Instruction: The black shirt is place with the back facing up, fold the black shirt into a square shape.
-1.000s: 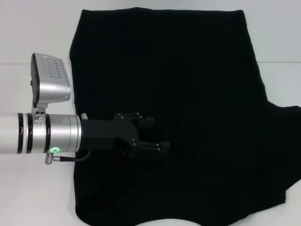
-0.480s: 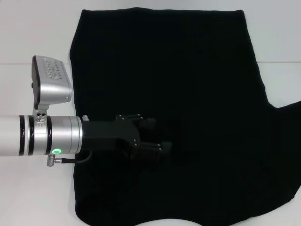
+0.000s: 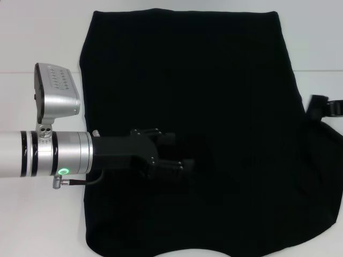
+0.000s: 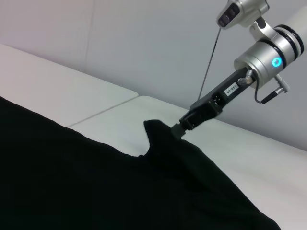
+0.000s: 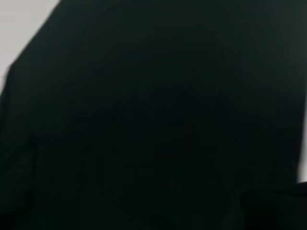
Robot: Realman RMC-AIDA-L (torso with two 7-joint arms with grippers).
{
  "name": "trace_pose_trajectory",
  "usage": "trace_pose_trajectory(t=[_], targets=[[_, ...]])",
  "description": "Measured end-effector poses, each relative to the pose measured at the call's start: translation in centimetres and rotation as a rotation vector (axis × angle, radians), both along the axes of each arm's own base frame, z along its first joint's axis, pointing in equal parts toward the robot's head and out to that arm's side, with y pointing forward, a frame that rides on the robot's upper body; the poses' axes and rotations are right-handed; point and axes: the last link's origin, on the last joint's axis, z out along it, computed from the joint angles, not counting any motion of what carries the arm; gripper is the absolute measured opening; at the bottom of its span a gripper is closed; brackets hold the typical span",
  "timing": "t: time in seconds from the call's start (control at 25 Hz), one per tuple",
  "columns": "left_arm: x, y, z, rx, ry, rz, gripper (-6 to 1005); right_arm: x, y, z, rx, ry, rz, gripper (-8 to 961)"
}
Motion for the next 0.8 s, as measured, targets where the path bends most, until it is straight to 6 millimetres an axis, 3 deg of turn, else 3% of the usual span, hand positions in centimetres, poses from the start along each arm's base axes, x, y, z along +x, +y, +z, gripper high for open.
trace_pose_trajectory(t=[0.48,0.8], targets=[[-0.2,0.1,0.2,0.007,-0.007,0.013,884,-6.0,0.8,-5.0,-0.191,-0.049,0.079,27],[-0.4,0.3,0.7,0.023,-0.009,0.027,885,-7.0,1.1,-5.2,-0.191,-0.047,0.084,32]])
